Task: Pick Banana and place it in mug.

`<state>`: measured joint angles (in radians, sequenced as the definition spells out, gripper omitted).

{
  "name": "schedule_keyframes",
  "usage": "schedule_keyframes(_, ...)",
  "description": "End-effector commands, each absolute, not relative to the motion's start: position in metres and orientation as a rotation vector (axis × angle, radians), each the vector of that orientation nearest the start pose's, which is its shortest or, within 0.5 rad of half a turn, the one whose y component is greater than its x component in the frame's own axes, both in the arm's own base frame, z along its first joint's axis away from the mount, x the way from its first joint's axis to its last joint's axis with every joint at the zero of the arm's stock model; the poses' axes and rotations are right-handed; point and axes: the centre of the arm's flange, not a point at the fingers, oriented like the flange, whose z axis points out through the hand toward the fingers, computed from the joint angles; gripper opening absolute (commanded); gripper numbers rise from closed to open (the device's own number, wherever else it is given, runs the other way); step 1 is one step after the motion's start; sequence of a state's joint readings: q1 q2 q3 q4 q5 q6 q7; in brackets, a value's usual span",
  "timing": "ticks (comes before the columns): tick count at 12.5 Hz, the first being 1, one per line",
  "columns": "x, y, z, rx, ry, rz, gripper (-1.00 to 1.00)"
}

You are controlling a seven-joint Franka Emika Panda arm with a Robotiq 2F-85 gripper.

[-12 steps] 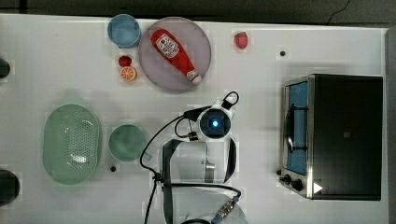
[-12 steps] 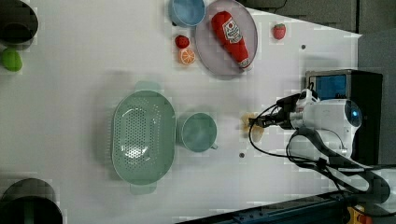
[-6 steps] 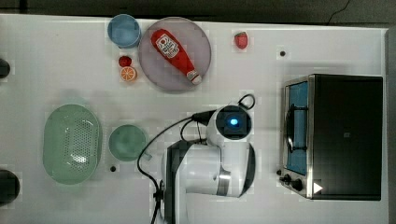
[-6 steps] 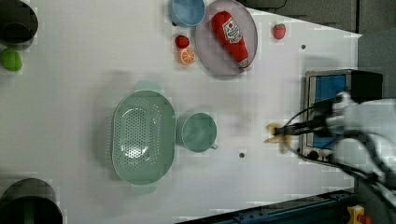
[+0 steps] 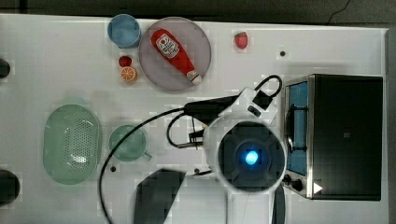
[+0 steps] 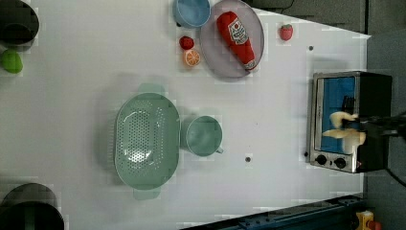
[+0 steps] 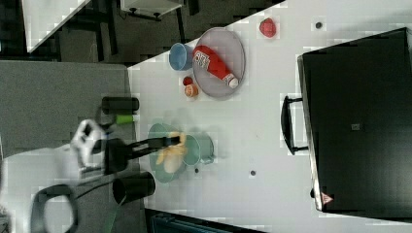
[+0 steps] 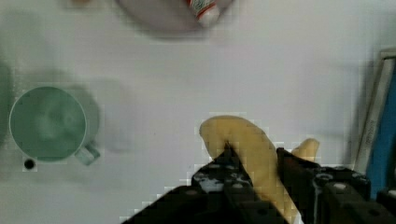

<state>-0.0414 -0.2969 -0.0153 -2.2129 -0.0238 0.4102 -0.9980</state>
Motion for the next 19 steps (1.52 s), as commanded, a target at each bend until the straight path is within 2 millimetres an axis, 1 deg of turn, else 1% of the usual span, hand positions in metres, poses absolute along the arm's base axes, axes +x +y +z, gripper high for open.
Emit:
schedule_keyframes(1, 0.473, 0.043, 0.478, -3.155, -0.233, 0.075, -0.37)
schedule_keyframes(3, 0.468, 0.078, 0.477, -3.163, -0.177, 0.076, -0.37)
schedule_keyframes(5, 0.461, 0.113, 0.467, -3.162, -0.078, 0.108, -0.37)
schedule_keyframes(8, 0.453, 0.163, 0.44, -3.179, 0.042, 0.166, -0.37)
schedule_keyframes(10, 0.453, 0.186, 0.42, -3.181, 0.065, 0.175, -0.37)
schedule_keyframes(12, 0.455, 0.204, 0.394, -3.169, 0.042, 0.162, -0.37)
schedule_keyframes(14, 0.456, 0.215, 0.365, -3.147, 0.012, 0.127, -0.37)
schedule_keyframes(18, 0.451, 0.221, 0.301, -3.096, 0.042, 0.066, -0.37)
schedule_keyframes(19, 0.453, 0.222, 0.291, -3.083, 0.053, 0.053, -0.37)
